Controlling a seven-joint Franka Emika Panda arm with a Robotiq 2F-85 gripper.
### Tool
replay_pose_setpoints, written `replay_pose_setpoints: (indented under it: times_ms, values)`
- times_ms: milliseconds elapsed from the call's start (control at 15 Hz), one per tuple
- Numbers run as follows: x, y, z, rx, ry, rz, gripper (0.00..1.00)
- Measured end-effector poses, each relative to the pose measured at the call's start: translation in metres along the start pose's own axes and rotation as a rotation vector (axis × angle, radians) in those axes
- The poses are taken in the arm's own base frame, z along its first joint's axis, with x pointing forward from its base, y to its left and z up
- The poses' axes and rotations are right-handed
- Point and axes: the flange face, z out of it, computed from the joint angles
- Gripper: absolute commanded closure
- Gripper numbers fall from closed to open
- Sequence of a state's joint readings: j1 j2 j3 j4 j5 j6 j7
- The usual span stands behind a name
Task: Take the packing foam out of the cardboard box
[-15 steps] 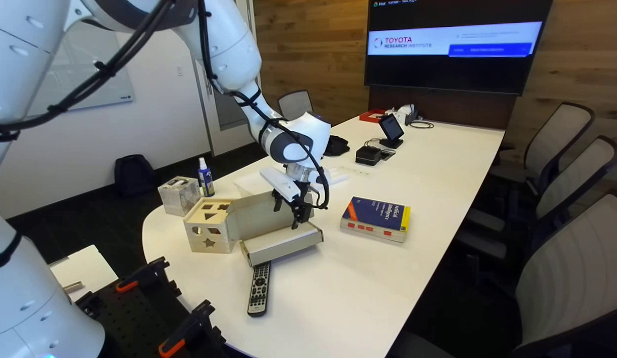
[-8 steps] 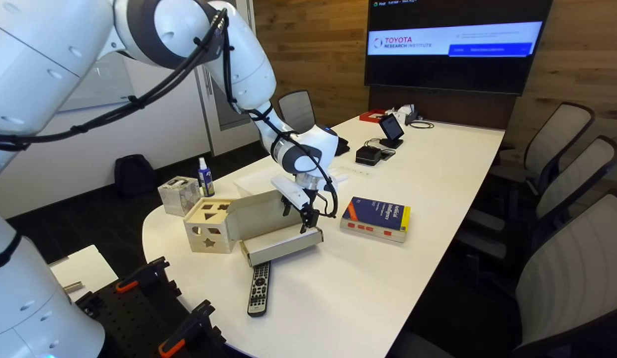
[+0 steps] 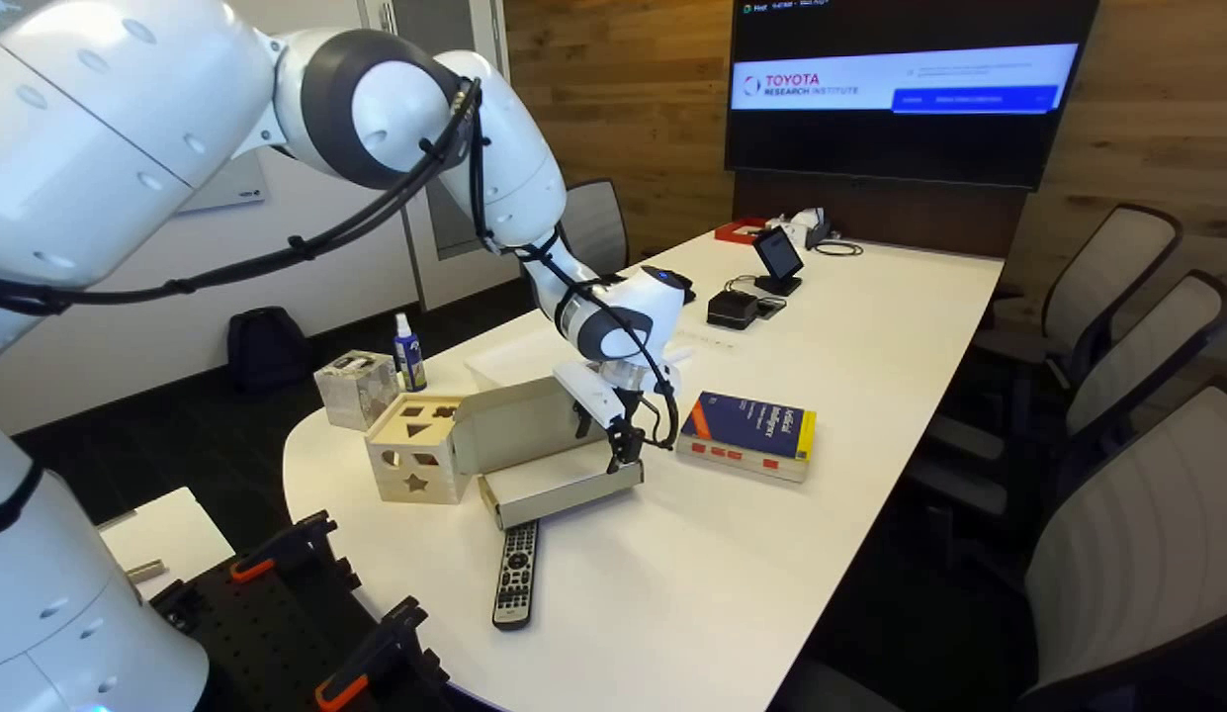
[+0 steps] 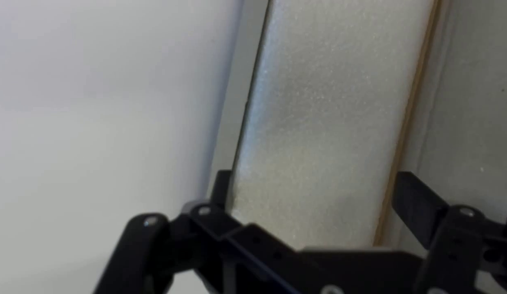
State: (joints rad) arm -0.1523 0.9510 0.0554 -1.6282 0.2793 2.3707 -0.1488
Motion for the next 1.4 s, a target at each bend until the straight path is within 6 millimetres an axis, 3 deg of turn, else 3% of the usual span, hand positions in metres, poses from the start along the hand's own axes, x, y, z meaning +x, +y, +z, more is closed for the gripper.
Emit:
replay_pose_setpoints:
  times_ms: [867, 933, 1067, 1400]
  values:
    - [0.009, 0.007, 0.003, 0.004, 0.007, 0.028, 0.00]
    - [0.009, 0.006, 0.003, 0.004, 0.006, 0.027, 0.25]
    - [0.009, 0.006, 0.003, 0.005, 0.002, 0.028, 0.34]
    - [0.014, 0.008, 0.004, 0.004, -0.002, 0.052, 0.73]
